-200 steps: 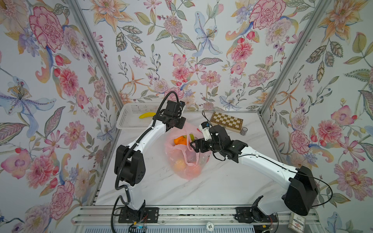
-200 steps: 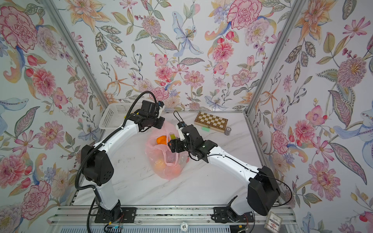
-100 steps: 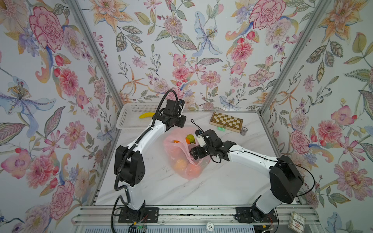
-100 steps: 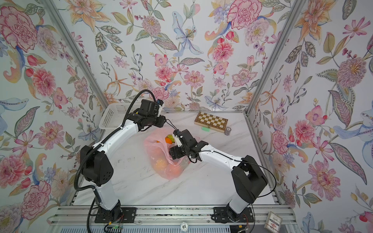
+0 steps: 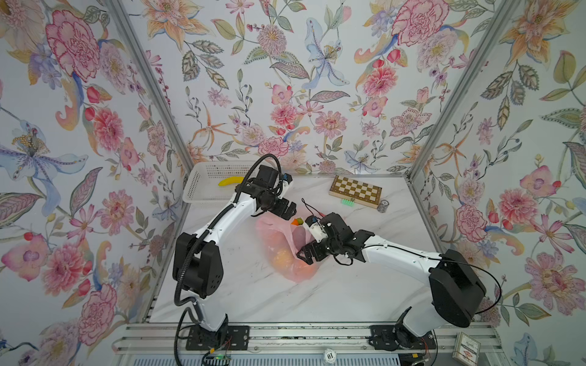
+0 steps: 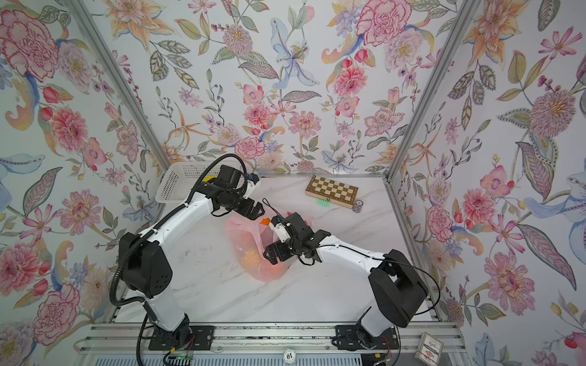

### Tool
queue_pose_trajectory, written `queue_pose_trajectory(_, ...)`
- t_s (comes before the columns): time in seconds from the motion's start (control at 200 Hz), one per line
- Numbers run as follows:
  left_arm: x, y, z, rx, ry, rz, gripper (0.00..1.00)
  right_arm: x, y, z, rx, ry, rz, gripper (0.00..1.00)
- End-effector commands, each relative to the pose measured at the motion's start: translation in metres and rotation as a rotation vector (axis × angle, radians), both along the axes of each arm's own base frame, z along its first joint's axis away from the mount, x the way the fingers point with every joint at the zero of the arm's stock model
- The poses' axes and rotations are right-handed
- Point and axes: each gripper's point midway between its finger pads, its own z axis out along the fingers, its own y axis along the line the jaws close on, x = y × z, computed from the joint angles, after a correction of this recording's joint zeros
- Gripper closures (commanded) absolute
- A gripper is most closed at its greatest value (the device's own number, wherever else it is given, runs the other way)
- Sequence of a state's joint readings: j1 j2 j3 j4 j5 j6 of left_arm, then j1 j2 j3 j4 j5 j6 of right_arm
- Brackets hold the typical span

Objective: Untie the knot of the plastic bag and take out the fruit
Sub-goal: Open the plastic bag at the center of the table.

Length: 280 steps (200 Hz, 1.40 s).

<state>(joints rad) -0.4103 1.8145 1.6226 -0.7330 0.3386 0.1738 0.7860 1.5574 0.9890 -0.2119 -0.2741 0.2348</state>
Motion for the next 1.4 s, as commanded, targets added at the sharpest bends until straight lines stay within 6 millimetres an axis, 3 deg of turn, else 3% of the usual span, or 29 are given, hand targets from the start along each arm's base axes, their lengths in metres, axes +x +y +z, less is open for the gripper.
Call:
queue_pose_trajectory(0.0,-0.012,0.002,-0.023,0.059,0.078,-0.121,0.01,-0.005,0.001,0.008,0.033,-0.016,0.005,0.01)
queue_pose_trajectory(0.095,-0.013,0.001,-0.031,0.073,0.110,-0.147,0.01,-0.004,0.000,0.008,0.030,-0.018,-0.002,0.01)
queue_pose_trajectory(0.135,-0.011,0.002,-0.032,0.076,0.106,-0.141,0.07,-0.004,0.000,0.008,0.032,-0.018,-0.003,0.01)
queue_pose_trajectory(0.17,-0.008,0.004,-0.032,0.079,0.100,-0.130,0.17,-0.004,0.001,0.008,0.033,-0.016,-0.005,0.01)
queue_pose_trajectory(0.235,0.000,0.006,-0.029,0.083,0.075,-0.097,0.43,-0.004,0.002,0.007,0.034,-0.012,-0.005,0.01)
queue_pose_trajectory(0.295,0.006,0.006,-0.023,0.064,0.052,-0.069,0.58,-0.006,0.002,0.005,0.031,-0.008,-0.003,0.04)
queue_pose_trajectory(0.36,0.014,0.007,-0.015,0.043,0.023,-0.018,0.85,-0.011,0.003,0.002,0.030,-0.002,0.007,0.09)
queue_pose_trajectory(0.435,0.023,0.010,-0.009,0.027,0.002,0.034,1.00,-0.019,0.005,-0.002,0.032,0.020,0.029,0.19)
queue_pose_trajectory(0.6,0.038,0.009,0.008,-0.037,-0.018,0.120,1.00,-0.033,0.003,-0.015,-0.008,0.050,0.051,0.37)
queue_pose_trajectory(0.691,0.048,0.009,0.020,-0.100,-0.040,0.175,1.00,-0.038,0.001,-0.024,-0.029,0.066,0.051,0.52)
queue_pose_trajectory(0.851,0.075,0.022,0.033,-0.111,-0.111,0.303,1.00,-0.055,0.004,-0.023,-0.026,0.101,0.084,1.00)
queue_pose_trajectory(0.961,0.094,0.033,0.038,-0.088,-0.158,0.379,1.00,-0.081,0.010,-0.014,-0.019,0.107,0.124,1.00)
queue_pose_trajectory(1.071,0.112,0.037,0.046,-0.104,-0.183,0.427,1.00,-0.124,0.026,-0.008,0.013,0.141,0.212,1.00)
queue_pose_trajectory(1.141,0.120,0.036,0.053,-0.125,-0.198,0.443,1.00,-0.151,0.035,-0.014,0.038,0.193,0.260,1.00)
queue_pose_trajectory(1.236,0.128,0.030,0.062,-0.157,-0.213,0.444,1.00,-0.175,0.041,-0.038,0.036,0.277,0.295,1.00)
queue_pose_trajectory(1.311,0.129,0.027,0.062,-0.174,-0.206,0.433,1.00,-0.177,0.041,-0.051,0.003,0.303,0.284,0.90)
queue_pose_trajectory(1.396,0.125,0.025,0.055,-0.176,-0.186,0.423,1.00,-0.167,0.044,-0.044,-0.005,0.259,0.255,0.62)
